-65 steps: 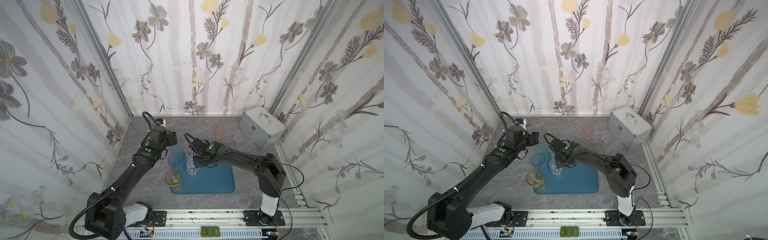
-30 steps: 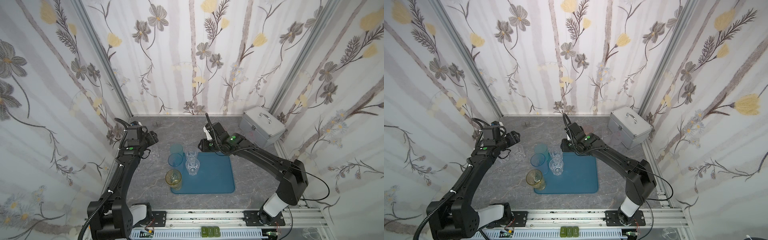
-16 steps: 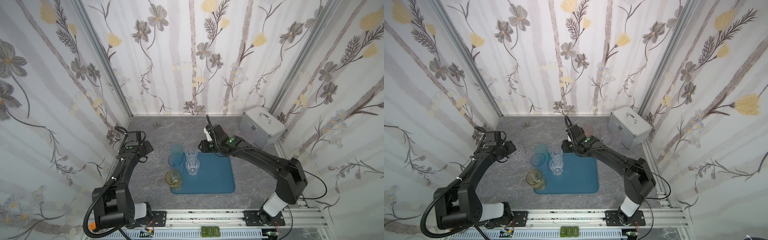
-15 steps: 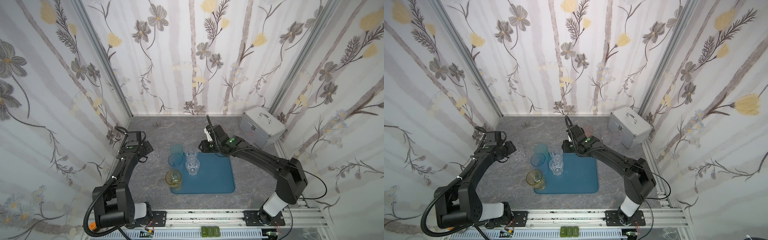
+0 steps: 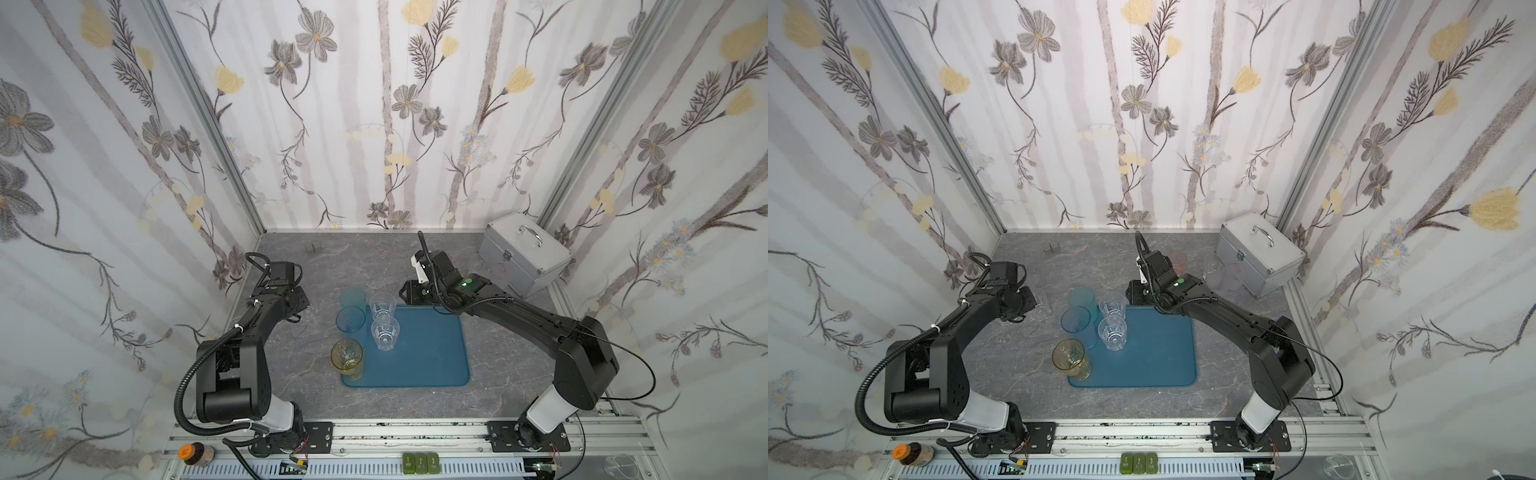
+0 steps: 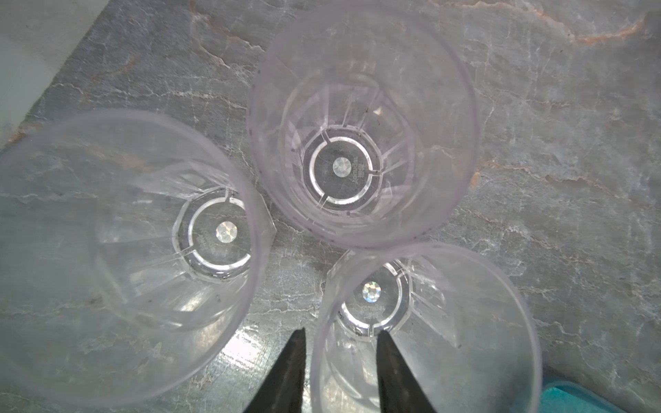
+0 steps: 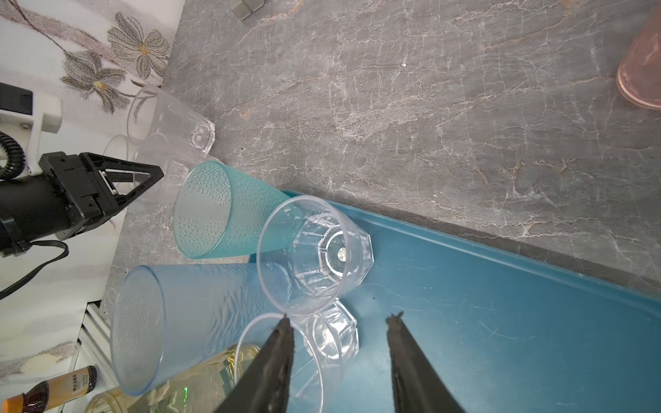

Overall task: Place the glasses into the tray
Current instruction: Pick up the glass from the middle-left of the table, then place the glass on the tray.

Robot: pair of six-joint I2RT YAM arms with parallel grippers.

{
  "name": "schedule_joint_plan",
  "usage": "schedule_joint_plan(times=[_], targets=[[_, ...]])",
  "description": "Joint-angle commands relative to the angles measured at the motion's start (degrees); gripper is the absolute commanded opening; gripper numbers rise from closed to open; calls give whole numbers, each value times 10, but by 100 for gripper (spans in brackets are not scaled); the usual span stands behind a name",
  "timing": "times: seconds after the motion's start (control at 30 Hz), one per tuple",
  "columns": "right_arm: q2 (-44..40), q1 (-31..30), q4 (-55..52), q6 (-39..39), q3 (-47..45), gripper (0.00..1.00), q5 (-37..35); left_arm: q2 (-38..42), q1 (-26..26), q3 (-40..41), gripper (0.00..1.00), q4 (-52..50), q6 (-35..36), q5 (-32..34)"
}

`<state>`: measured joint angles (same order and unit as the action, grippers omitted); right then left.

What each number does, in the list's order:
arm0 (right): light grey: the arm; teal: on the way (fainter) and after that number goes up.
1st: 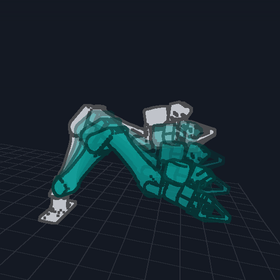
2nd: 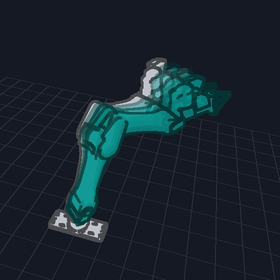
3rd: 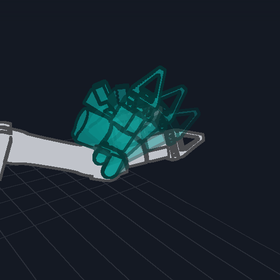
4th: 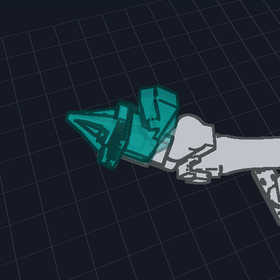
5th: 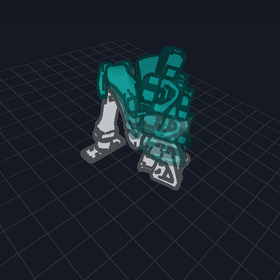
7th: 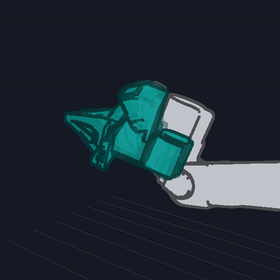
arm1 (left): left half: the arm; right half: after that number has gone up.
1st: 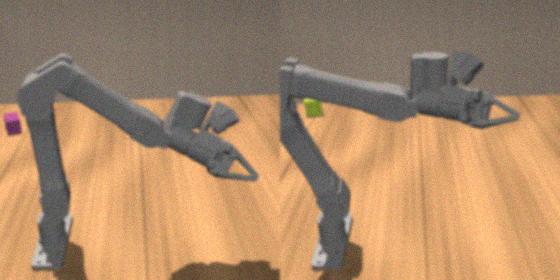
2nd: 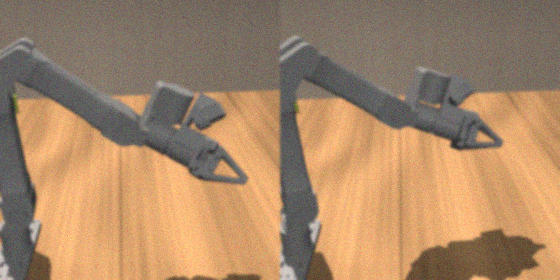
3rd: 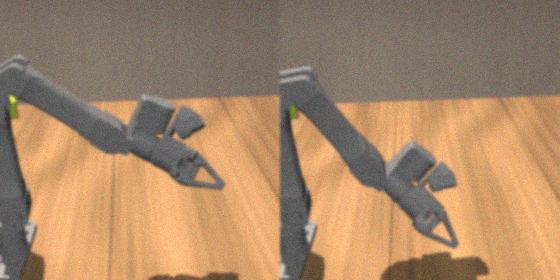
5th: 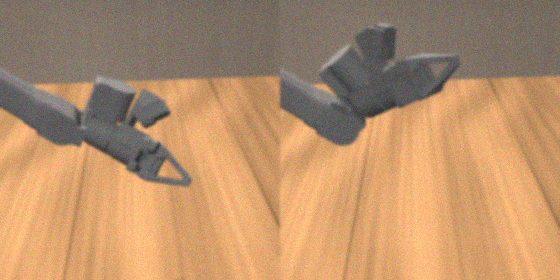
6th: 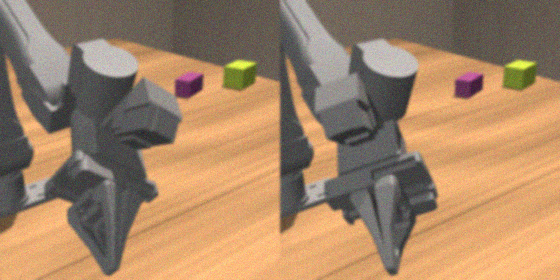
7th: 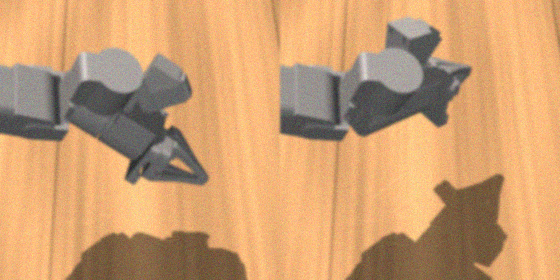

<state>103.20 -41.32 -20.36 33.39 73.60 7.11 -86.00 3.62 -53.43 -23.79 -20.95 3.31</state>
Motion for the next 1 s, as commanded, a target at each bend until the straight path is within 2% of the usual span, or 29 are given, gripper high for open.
schedule_joint_plan(times=[0.0, 0.17, 0.27, 0.43, 0.6, 0.83, 0.97], targets=[[-8, 1, 28, -2, -7, 44, -7, -1, -3, 3, 24, 6, 9, 21], [-8, 0, 36, 2, -14, 44, -9, 2, -10, 13, 6, 7, 12, 25], [-11, 1, 36, 4, -14, 44, -12, 16, -11, 13, 0, 4, 11, 15], [-19, 2, 36, 8, -16, 44, -23, 59, -14, -8, 0, -23, 5, -7], [-23, 2, 36, 14, -16, 44, -28, 90, -32, -81, 0, -60, -1, -18], [-43, 11, 37, 23, -29, 44, -43, 75, -148, -260, 0, -96, -1, 64], [-67, 49, 37, 26, -50, 44, -43, 15, -258, -357, 0, -100, 0, 67]])
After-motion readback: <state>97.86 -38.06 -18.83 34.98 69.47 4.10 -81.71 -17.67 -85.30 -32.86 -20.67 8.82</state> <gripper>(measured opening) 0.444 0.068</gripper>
